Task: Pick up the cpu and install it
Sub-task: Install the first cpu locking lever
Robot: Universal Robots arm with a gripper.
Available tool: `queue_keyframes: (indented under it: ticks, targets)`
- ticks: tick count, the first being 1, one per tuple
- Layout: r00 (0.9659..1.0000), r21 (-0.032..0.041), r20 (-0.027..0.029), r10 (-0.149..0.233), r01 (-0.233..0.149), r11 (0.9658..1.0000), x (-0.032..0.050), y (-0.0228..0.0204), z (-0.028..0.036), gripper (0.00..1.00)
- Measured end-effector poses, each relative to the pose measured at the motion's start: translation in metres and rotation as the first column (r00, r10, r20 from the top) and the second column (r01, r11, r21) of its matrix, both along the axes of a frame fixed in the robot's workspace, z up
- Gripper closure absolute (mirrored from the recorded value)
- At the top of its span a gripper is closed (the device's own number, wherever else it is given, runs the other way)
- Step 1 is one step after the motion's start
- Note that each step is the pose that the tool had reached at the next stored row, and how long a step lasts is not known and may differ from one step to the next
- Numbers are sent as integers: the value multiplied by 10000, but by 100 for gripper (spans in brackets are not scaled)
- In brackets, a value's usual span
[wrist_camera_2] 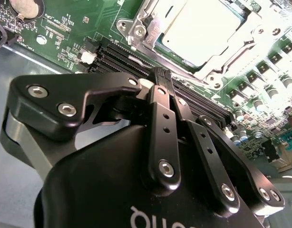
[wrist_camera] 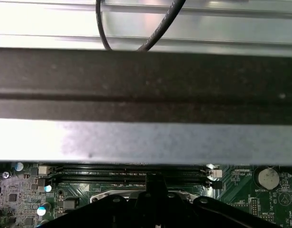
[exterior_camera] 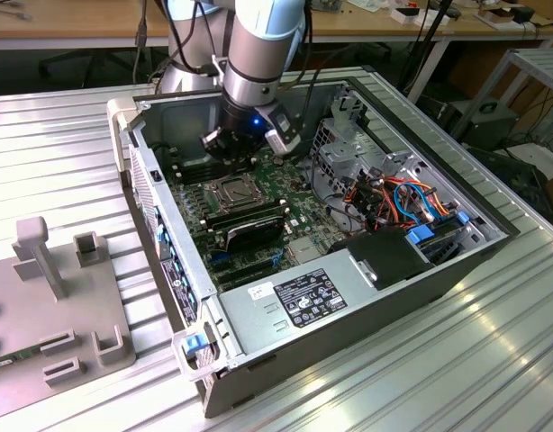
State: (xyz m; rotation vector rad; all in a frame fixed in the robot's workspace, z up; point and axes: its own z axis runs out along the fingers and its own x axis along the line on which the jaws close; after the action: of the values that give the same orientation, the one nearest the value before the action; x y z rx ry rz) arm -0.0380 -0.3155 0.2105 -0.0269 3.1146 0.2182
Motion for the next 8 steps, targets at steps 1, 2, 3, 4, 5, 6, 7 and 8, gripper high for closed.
queue_keyframes:
  ticks: [1,2,3,4,5,6,7,8]
  targets:
    - [10000,-1,-1,1,-1,10000,7,0,-7,89]
    - [10000,-1,-1,0,0,10000,12,0,-15,89]
    - [10000,-2,-2,-1,1,10000,14,0,-19,89]
    - [10000,-3,-2,-1,1,10000,14,0,-20,89]
    - [10000,-2,-2,-1,1,10000,15,1,-21,89]
    - [10000,-3,-2,0,0,10000,15,1,-23,89]
    - [10000,-4,-1,0,0,10000,15,2,-25,89]
    - [10000,-11,0,2,-2,10000,16,2,-28,89]
